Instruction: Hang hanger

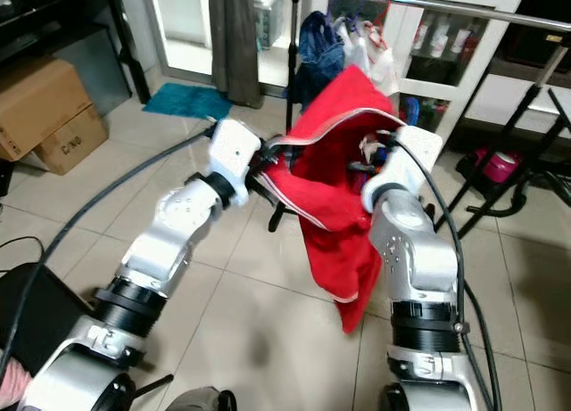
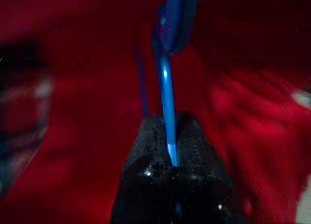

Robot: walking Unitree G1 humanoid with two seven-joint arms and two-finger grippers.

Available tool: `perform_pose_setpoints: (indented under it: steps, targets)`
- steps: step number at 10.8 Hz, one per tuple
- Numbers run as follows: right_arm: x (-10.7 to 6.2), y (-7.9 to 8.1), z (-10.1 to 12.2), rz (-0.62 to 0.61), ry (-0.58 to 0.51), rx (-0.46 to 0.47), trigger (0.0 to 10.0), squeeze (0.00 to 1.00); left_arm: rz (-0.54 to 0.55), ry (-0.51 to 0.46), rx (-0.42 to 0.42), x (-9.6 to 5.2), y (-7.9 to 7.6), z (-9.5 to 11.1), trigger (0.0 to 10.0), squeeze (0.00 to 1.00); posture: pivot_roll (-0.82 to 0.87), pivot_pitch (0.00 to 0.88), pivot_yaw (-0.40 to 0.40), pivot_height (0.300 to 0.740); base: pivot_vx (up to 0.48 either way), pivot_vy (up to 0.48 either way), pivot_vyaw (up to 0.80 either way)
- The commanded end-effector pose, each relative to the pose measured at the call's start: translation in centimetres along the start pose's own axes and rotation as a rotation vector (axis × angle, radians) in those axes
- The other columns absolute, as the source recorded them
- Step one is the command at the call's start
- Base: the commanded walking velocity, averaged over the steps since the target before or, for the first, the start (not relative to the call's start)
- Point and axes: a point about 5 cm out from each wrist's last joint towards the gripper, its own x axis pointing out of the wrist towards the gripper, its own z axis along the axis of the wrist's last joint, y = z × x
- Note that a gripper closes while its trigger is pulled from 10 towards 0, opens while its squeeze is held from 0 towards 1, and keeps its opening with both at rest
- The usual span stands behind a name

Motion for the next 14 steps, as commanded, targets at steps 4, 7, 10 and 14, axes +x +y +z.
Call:
perform_pose_setpoints:
  steps: [4, 7, 10, 14]
  targets:
    - [-2.1, -0.8, -2.9, 0.109, 0.096, -0.028, 10.0, 0.00, 0.236, 0.055, -0.021, 0.4, 6.2, 0.0, 0.0, 0.00, 0.00, 0.000, -0.009, 0.740, 0.000, 0.000, 0.00]
    - [-4.9, -0.9, -4.2, 0.111, 0.162, -0.042, 10.0, 0.00, 0.294, 0.133, 0.008, 1.0, 7.0, -1.4, 0.0, 0.00, -0.02, 0.000, 0.016, 0.740, 0.000, 0.000, 0.00]
    - [-3.2, -1.3, -1.8, -0.079, 0.003, -0.050, 10.0, 0.00, -0.062, 0.077, -0.089, 1.8, -0.4, -1.7, 0.0, 0.00, -0.02, 0.000, 0.021, 0.740, 0.000, 0.000, 0.00]
    - [0.4, 2.6, 1.2, -0.065, -0.121, -0.002, 10.0, 0.00, -0.209, 0.054, -0.225, 2.0, -4.9, -1.0, 0.0, 0.00, 0.00, 0.000, -0.001, 0.740, 0.000, 0.000, 0.00]
